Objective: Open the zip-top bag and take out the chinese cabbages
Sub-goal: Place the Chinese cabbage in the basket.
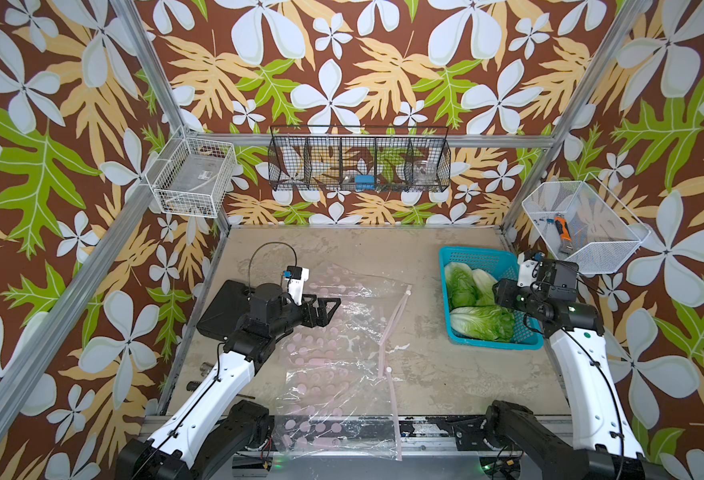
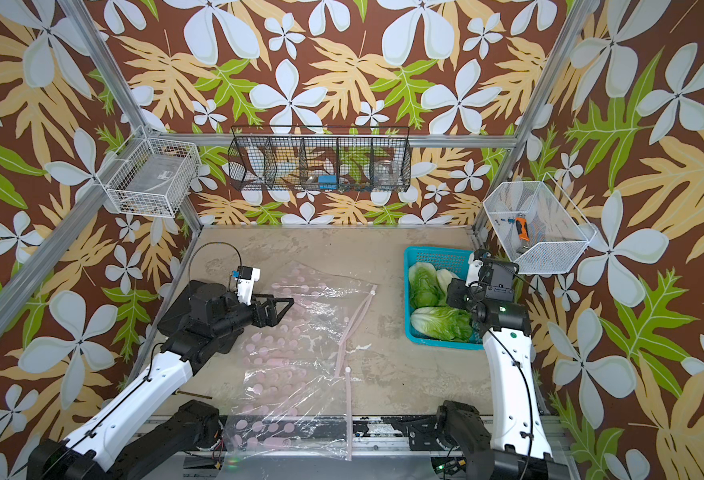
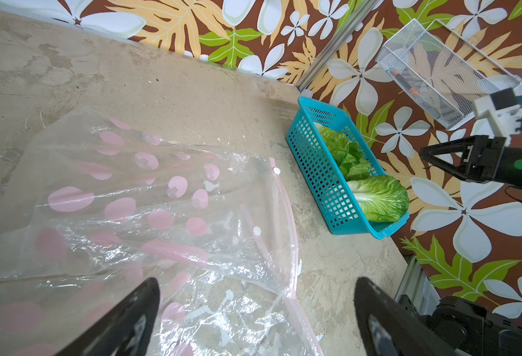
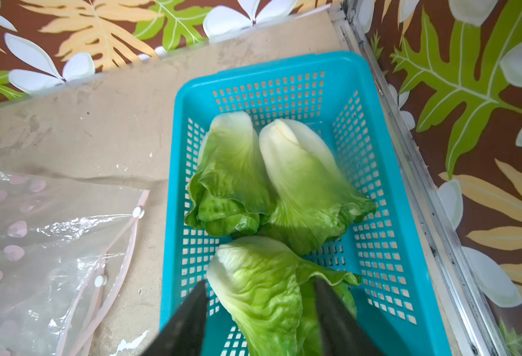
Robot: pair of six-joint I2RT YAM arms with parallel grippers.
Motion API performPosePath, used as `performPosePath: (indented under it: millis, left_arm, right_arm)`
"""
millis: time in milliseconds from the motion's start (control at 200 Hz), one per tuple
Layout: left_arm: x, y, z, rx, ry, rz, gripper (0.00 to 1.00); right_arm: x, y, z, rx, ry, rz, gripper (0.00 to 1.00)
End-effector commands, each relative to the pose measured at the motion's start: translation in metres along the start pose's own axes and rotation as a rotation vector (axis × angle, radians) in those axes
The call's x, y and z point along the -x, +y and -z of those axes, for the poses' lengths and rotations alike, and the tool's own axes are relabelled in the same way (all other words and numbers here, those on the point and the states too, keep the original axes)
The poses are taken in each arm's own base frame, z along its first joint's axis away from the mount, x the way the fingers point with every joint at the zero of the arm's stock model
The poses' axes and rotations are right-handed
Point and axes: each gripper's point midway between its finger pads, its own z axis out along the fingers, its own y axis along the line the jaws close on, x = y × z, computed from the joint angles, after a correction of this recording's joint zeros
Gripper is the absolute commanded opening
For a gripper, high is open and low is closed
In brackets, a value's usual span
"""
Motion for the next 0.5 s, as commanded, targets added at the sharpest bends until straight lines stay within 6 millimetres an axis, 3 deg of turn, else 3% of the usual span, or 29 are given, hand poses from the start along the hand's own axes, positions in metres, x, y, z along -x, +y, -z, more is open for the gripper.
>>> performPosePath:
  millis: [0,60,115,275,495]
  left_arm:
    - [0.004,-0.001,-0.002,-0.007,-0.009,-0.004,1.0]
    - [0.003,0.0,-0.003,-0.003,-0.004,-0.001,1.0]
    - [0.002,0.001,-0.004,-0.002,0.0,0.002,1.0]
    - [-0.001,0.004,-0.004,0.008,0.008,0.014,1.0]
    - [-0.005,0.008,-0.003,0.029,0.016,0.02,1.0]
  right_arm:
    - [-0.009,0.017,-0.008,0.114,-0.018,-0.054,0.21]
    - [-0.022,0.017,-0.019,0.129,0.009,-0.078,0.12]
    - [-0.034,0.012,-0.031,0.112,0.038,-0.089,0.1]
    - [-0.064,-0.032,-0.067,-0.104,0.119,-0.113,0.0]
    - [-0.09,-0.068,-0.084,-0.192,0.097,-0.242,0.0]
